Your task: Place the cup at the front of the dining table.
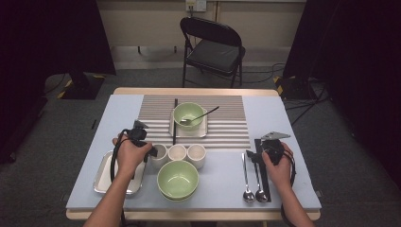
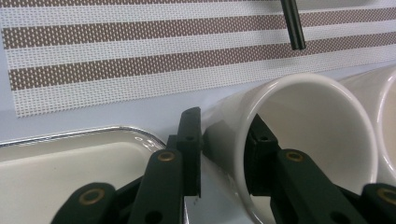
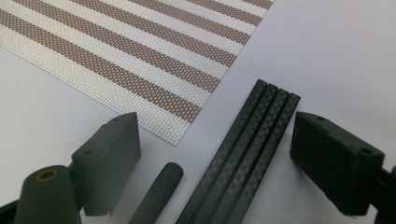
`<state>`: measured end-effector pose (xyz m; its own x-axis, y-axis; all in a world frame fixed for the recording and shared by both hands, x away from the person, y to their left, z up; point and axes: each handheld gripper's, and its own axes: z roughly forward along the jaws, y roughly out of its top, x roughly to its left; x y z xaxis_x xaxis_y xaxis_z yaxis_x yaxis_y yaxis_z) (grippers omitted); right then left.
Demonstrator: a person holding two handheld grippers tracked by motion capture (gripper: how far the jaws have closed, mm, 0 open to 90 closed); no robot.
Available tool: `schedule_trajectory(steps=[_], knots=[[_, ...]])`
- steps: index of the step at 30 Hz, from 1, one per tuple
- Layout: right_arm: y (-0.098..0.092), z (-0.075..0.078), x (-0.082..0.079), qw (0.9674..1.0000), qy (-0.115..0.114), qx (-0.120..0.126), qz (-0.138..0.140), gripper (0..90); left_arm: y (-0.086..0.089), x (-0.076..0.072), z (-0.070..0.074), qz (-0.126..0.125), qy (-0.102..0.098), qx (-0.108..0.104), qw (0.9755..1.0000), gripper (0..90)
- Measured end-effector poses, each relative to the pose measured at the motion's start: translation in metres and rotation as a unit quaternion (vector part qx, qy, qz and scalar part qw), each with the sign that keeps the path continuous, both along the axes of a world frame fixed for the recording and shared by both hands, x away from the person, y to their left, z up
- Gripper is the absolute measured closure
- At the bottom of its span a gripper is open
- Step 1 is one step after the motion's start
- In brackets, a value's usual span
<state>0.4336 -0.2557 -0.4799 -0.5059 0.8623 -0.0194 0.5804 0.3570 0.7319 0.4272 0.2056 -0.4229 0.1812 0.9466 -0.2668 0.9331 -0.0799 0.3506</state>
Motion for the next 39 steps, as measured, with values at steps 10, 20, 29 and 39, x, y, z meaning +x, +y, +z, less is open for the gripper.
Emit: schedule_trajectory(steps=[10,20,29,39], knots=[[0.000,0.000,0.000,1.0000,0.000,0.000,0.000,15.1,-0.005,-0.001,0.002,0.014,0.008,0.027,0.9995,76.6],[0.000,0.000,0.000,1.0000,0.000,0.000,0.000,15.1,0.000,-0.004,0.002,0.031,0.013,0.029,0.9990,80.4],[0.000,0.000,0.000,1.0000,0.000,0.000,0.000,15.1,0.001,-0.005,0.006,0.042,0.002,0.030,0.9987,82.5],[0.000,0.000,0.000,1.0000,0.000,0.000,0.000,15.1,0.005,-0.005,0.017,0.051,-0.010,0.005,0.9986,82.7]])
